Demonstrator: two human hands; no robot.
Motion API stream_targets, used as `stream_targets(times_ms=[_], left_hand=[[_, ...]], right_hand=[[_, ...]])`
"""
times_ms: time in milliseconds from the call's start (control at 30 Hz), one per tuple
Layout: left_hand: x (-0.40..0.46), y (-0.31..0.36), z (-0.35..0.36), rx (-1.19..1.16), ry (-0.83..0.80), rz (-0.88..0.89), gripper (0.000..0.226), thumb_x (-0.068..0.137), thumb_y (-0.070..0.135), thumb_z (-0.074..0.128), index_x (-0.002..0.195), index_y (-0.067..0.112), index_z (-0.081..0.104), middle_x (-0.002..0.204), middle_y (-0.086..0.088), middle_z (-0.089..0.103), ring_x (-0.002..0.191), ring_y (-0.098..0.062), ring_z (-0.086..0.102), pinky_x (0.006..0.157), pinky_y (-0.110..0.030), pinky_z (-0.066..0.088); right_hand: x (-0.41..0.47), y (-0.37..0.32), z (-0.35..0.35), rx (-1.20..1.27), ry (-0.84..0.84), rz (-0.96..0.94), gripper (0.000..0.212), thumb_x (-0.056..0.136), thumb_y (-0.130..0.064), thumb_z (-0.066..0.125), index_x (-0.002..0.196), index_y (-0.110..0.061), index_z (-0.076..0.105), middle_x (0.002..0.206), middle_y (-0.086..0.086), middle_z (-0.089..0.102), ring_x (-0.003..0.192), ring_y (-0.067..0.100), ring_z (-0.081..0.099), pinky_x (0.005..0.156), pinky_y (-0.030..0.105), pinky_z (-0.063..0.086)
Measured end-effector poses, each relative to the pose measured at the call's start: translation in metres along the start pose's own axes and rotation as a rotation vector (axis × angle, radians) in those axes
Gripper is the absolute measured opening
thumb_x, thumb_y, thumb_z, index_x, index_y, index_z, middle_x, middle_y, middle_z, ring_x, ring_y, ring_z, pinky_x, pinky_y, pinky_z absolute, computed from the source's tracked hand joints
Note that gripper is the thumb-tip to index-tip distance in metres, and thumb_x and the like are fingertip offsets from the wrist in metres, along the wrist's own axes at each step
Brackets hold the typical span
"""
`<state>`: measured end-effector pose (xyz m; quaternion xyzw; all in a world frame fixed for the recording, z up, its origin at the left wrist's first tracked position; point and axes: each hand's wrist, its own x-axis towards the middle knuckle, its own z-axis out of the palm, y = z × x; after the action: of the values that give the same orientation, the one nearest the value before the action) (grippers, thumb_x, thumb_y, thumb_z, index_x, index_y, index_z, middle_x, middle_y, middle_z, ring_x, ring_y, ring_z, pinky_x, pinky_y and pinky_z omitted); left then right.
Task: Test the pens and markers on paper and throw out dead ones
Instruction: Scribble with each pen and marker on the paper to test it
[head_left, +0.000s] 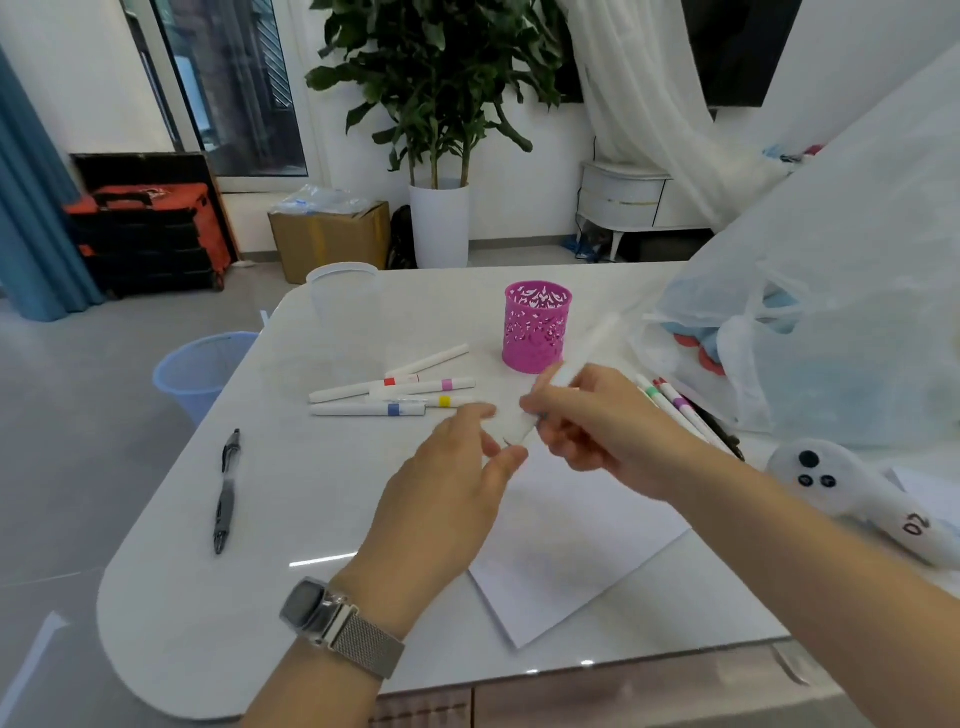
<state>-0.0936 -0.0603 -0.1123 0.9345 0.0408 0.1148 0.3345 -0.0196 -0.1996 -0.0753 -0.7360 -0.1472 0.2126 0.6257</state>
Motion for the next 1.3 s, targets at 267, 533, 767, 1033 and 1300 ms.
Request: stream_targets(times_ms=[267,533,767,1033,1300], left_hand=[[-0.028,0.018,-0.003,0.004,-0.099,0.233,0.026,0.096,0.047,0.029,0.087,0.028,0.043,0.078,0.007,0.048,0.068,-0.011,0.046,0.063,-0.029,0.04],[-0.03,0.024,0.007,0.53,-0.06,0.353,0.028,0.099,0.044,0.013,0.091,0.024,0.03,0.076,0.006,0.036,0.056,-0.013,0.039,0.049,-0.024,0.029],[-0.027,0.02,0.008,0.576,0.065,0.412,0.035,0.097,0.037,0.027,0.069,0.022,0.039,0.052,0.007,0.035,0.035,-0.014,0.032,0.037,-0.023,0.014],[-0.036,-0.015,-0.027,0.373,-0.012,0.127,0.037,0.095,0.049,0.008,0.075,0.03,0.032,0.067,0.009,0.042,0.061,-0.012,0.045,0.061,-0.029,0.036],[-0.027,-0.012,0.019,0.436,-0.244,0.063,0.029,0.099,0.046,0.023,0.089,0.021,0.034,0.079,0.005,0.045,0.073,-0.018,0.053,0.064,-0.032,0.039]], right_hand=[[-0.046,0.004,0.008,0.18,0.133,0.173,0.022,0.088,-0.02,0.062,0.072,-0.01,0.051,0.048,0.008,0.053,0.04,0.013,0.042,0.034,0.017,0.025],[-0.04,0.009,-0.005,0.17,0.111,0.214,0.032,0.085,-0.003,0.051,0.057,-0.013,0.043,0.04,0.002,0.034,0.035,0.009,0.022,0.031,0.015,0.015],[-0.019,0.012,-0.025,0.175,0.14,0.302,0.038,0.086,-0.004,0.043,0.053,-0.018,0.028,0.034,-0.004,0.022,0.027,0.006,0.017,0.028,0.012,0.012],[-0.014,0.039,-0.069,0.3,0.419,0.113,0.032,0.089,-0.01,0.054,0.061,-0.015,0.04,0.038,-0.003,0.035,0.031,0.006,0.028,0.031,0.012,0.02],[0.029,0.061,-0.023,-0.019,0.38,-0.11,0.031,0.076,-0.022,0.078,0.061,-0.013,0.053,0.054,0.0,0.058,0.047,0.012,0.049,0.047,0.025,0.039]])
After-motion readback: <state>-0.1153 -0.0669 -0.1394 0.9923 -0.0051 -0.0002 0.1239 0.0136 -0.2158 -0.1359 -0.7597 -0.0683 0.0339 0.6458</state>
